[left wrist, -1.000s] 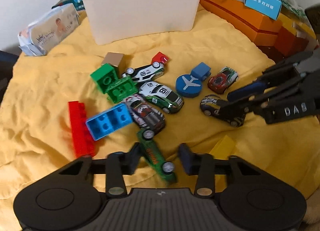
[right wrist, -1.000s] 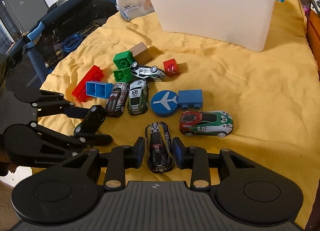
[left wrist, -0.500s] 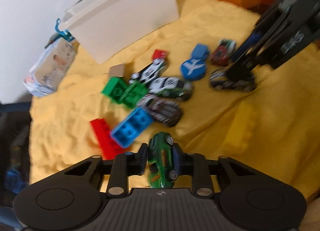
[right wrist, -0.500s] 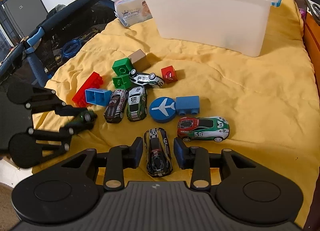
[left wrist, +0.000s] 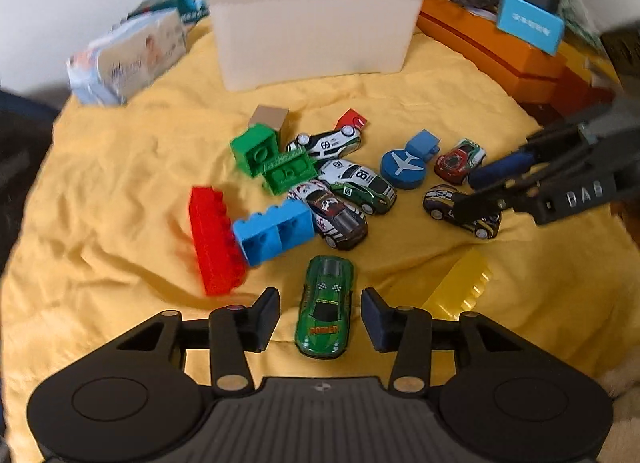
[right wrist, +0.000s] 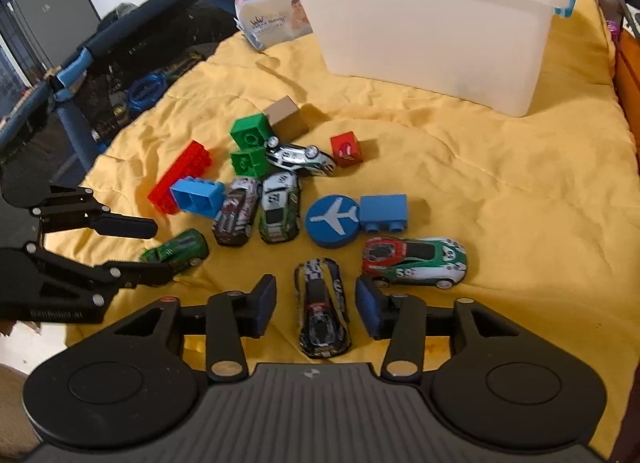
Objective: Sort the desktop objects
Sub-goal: 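Grasp the green toy car with the left gripper while the right holds the black car, then carry both cars to the white bin and release them inside, then return both tools to the toys on the blanket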
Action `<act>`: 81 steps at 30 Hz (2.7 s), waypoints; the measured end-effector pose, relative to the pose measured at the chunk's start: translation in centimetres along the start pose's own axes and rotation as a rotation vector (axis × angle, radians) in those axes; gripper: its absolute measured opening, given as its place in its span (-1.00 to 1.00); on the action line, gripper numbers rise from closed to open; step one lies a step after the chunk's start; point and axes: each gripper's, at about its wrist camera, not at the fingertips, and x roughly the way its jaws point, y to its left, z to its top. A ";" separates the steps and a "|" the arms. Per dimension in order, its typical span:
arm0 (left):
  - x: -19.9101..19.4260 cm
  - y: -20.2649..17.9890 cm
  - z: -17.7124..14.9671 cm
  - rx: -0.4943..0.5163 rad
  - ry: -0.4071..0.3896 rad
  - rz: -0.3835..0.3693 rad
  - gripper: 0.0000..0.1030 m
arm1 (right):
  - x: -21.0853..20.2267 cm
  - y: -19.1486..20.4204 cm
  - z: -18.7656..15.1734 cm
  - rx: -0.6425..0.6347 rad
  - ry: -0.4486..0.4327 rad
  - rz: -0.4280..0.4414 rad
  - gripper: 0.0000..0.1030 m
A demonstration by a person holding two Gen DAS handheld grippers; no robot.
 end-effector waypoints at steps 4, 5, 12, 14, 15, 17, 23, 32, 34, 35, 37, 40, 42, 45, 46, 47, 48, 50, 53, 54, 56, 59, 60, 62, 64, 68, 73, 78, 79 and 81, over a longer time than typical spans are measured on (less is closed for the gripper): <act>1.0 0.2 -0.2 -0.025 0.019 -0.020 -0.05 | 1.0 0.6 -0.2 -0.024 0.022 -0.029 -0.05; 1.0 0.2 -0.3 -0.017 0.018 -0.020 -0.05 | 1.3 0.9 -0.3 -0.047 0.038 -0.056 -0.07; 1.0 0.2 0.0 0.048 0.029 -0.030 -0.36 | 1.6 2.0 -0.8 -0.127 0.054 -0.116 -0.11; 1.0 0.4 0.1 0.049 0.030 -0.039 -0.36 | 1.6 2.1 -0.8 -0.128 0.055 -0.125 -0.12; 1.1 0.6 0.2 0.046 0.031 -0.049 -0.36 | 1.5 2.2 -0.8 -0.128 0.053 -0.129 -0.16; 0.8 1.0 0.7 0.040 0.015 -0.067 -0.36 | 1.1 2.5 -0.9 -0.127 0.039 -0.124 -0.36; -1.5 2.4 4.3 0.015 -0.098 -0.104 -0.36 | -1.4 2.6 0.4 -0.092 -0.036 -0.157 -0.35; -5.7 4.2 15.5 0.054 -0.404 -0.114 -0.36 | -7.4 0.9 8.7 -0.114 -0.332 -0.280 -0.35; -6.0 4.6 18.8 0.065 -0.459 -0.104 -0.36 | -8.2 0.4 11.5 -0.119 -0.406 -0.311 -0.35; -5.9 4.8 20.2 0.074 -0.487 -0.096 -0.36 | -8.3 0.0 12.8 -0.118 -0.436 -0.320 -0.35; -5.2 5.2 22.9 0.081 -0.513 -0.079 -0.36 | -8.3 -0.7 15.3 -0.102 -0.493 -0.329 -0.35; -3.3 5.5 26.1 0.074 -0.519 -0.062 -0.36 | -6.9 -2.0 18.5 -0.052 -0.524 -0.339 -0.35; -1.1 6.0 27.6 0.051 -0.499 -0.053 -0.36 | -5.3 -3.1 19.9 0.018 -0.519 -0.319 -0.35; 1.9 6.4 28.4 0.009 -0.436 -0.051 -0.36 | -2.5 -4.7 21.1 0.091 -0.473 -0.311 -0.35; 2.8 6.5 28.3 0.010 -0.412 -0.043 -0.36 | -1.4 -5.0 21.1 0.096 -0.451 -0.315 -0.35; 3.8 6.5 28.2 0.013 -0.389 -0.034 -0.36 | -0.5 -5.2 20.9 0.099 -0.431 -0.320 -0.35; 4.7 6.4 28.1 0.010 -0.361 -0.024 -0.36 | 0.4 -5.5 20.9 0.103 -0.404 -0.324 -0.35; 6.0 6.7 27.4 0.003 -0.315 -0.026 -0.36 | 2.1 -6.0 20.7 0.118 -0.341 -0.308 -0.32; 6.5 6.7 26.6 -0.006 -0.291 -0.025 -0.31 | 2.6 -5.8 19.9 0.119 -0.327 -0.299 -0.15; 6.2 6.8 26.4 -0.010 -0.294 -0.023 -0.26 | 2.3 -5.6 19.7 0.112 -0.334 -0.305 -0.15; 4.8 6.9 26.0 -0.019 -0.333 -0.029 -0.21 | 1.4 -5.3 19.5 0.108 -0.358 -0.301 -0.14; 2.7 6.8 25.9 -0.018 -0.380 -0.028 -0.17 | -0.2 -4.8 19.4 0.091 -0.408 -0.293 -0.15; 1.7 6.7 25.7 -0.014 -0.395 -0.031 -0.15 | -0.6 -4.7 19.3 0.087 -0.422 -0.290 -0.15; -0.2 6.4 24.5 0.006 -0.426 -0.029 -0.04 | -1.5 -4.1 18.8 0.065 -0.439 -0.276 -0.15; -1.5 6.0 22.8 0.031 -0.434 -0.019 0.19 | -2.5 -3.3 17.6 0.045 -0.448 -0.267 -0.14; -2.1 4.8 18.3 0.072 -0.368 -0.031 0.21 | -3.2 -2.1 14.6 0.023 -0.411 -0.238 0.09; -1.4 3.3 12.3 0.073 -0.245 -0.060 0.21 | -3.0 -0.6 9.7 -0.013 -0.305 -0.191 0.11; -0.8 2.6 7.3 0.065 -0.132 -0.036 0.21 | -2.6 0.3 4.4 -0.025 -0.194 -0.161 0.11; -0.7 2.6 6.3 0.056 -0.108 -0.044 0.21 | -2.5 0.6 3.5 -0.031 -0.171 -0.164 0.11; -0.7 2.7 4.8 0.030 -0.075 -0.079 0.21 | -2.0 1.1 1.7 -0.042 -0.116 -0.149 0.09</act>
